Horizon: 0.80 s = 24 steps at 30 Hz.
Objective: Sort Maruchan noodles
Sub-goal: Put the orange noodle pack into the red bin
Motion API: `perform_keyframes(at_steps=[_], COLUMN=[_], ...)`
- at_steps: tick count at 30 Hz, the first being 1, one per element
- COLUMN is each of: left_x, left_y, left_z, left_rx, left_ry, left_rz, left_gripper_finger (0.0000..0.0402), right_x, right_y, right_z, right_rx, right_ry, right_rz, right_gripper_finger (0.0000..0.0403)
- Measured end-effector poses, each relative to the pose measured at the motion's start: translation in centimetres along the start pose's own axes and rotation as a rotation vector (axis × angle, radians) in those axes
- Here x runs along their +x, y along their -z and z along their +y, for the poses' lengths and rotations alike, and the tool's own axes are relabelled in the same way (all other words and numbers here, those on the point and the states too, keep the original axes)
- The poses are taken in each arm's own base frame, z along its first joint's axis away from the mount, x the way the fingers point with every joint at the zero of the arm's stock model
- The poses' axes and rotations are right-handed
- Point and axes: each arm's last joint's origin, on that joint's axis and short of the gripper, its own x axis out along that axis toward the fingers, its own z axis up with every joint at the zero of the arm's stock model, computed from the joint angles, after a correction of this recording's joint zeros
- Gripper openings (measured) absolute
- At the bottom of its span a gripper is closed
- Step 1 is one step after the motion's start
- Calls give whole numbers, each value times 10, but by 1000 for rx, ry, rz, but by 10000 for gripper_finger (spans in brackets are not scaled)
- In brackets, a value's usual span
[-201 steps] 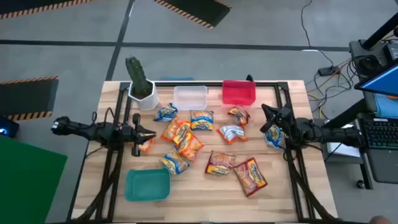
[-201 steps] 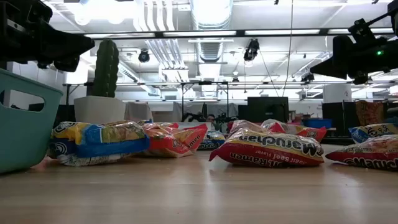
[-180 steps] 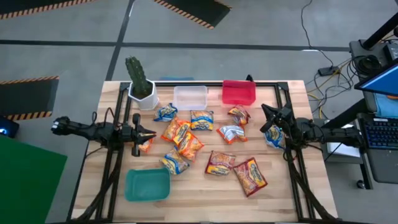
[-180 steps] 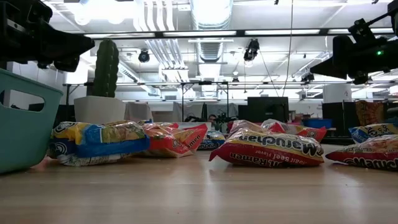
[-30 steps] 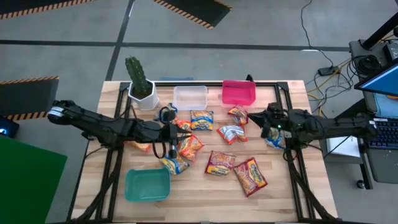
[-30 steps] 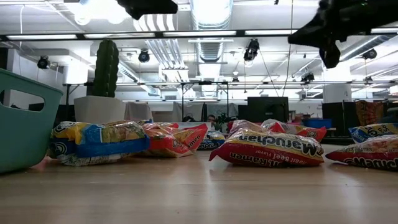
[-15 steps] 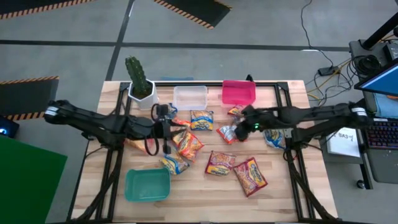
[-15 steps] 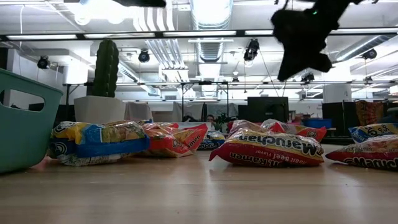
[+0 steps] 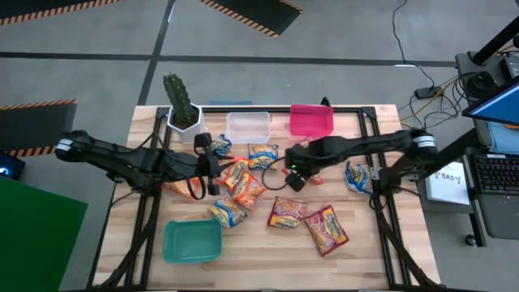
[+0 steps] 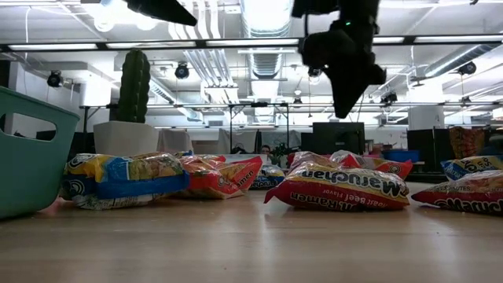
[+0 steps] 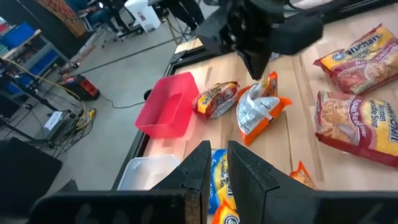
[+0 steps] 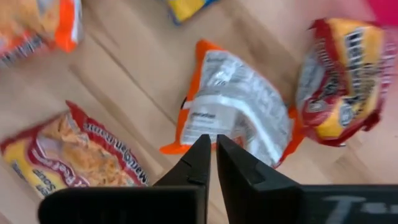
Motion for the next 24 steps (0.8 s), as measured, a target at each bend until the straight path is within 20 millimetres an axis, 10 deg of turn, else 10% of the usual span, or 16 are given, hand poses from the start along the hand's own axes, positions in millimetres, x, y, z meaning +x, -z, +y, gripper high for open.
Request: perform_keyframes(at_steps=[13,24], left_x=[0,0], left_y=[4,4], left_z=[-1,-1], left_rx=[-11,-19], left_ry=[5,5], left_rz=[32,37], left_gripper_finger=[37,37], right_x=[40,71], right_y=[-7,-5], right_z=[26,39], right_rx=[-140,-158], right_ry=[145,276], right_rz=[130,69], right_gripper_finger=[216,249])
